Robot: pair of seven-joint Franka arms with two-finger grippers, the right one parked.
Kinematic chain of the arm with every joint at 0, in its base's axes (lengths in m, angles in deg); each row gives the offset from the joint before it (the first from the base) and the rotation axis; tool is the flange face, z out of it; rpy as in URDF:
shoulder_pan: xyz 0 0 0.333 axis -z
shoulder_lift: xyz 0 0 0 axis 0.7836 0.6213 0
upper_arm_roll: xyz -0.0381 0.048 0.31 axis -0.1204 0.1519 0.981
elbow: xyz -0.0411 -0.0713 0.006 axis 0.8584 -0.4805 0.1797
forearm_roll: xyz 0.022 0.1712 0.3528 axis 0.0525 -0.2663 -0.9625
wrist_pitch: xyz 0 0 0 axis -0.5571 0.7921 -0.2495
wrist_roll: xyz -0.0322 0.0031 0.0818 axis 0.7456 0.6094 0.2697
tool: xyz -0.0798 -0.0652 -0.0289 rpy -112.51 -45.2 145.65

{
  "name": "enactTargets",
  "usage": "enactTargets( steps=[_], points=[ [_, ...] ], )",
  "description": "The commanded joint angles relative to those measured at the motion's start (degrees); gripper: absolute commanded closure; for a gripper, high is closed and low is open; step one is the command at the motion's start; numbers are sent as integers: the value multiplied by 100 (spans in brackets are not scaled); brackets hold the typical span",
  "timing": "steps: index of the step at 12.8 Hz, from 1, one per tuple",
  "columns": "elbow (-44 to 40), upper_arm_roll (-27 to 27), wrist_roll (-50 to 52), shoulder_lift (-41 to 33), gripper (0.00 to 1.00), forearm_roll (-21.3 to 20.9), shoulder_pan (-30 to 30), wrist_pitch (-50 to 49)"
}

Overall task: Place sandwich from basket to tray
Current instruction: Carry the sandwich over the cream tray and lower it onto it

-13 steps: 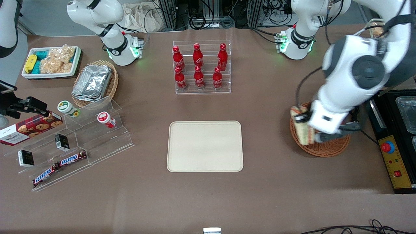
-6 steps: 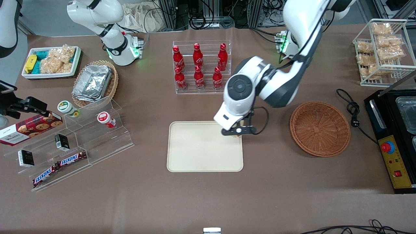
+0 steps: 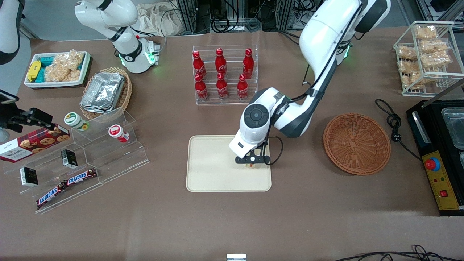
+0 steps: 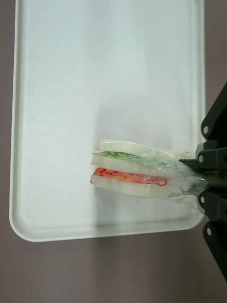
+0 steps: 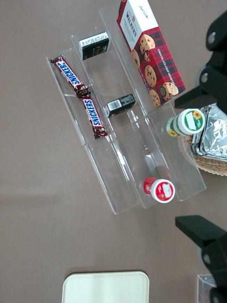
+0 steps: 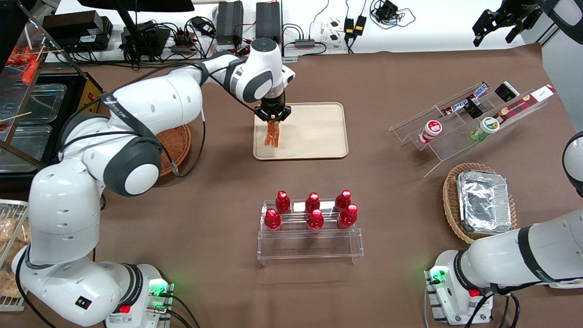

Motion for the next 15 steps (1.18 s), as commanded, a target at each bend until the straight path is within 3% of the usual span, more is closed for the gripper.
enactTargets(
  steps=[1, 3, 4, 5, 6, 7, 10, 15],
  points=[
    [-290, 40, -37, 277, 100, -194, -19, 63],
    [-290, 49, -2, 365, 100, -221, -46, 299],
    [-282, 84, 33, 383, 93, -221, -46, 326],
    [-281, 102, 34, 357, 73, -212, -63, 327],
    [-281, 102, -1, 322, 32, -221, -141, 327],
    [-238, 102, -28, 278, 0, -229, -168, 318],
    [-80, 102, 25, -89, 0, -230, -291, 100],
    [323, 93, -54, -1441, 0, -229, -792, -956]
  ],
)
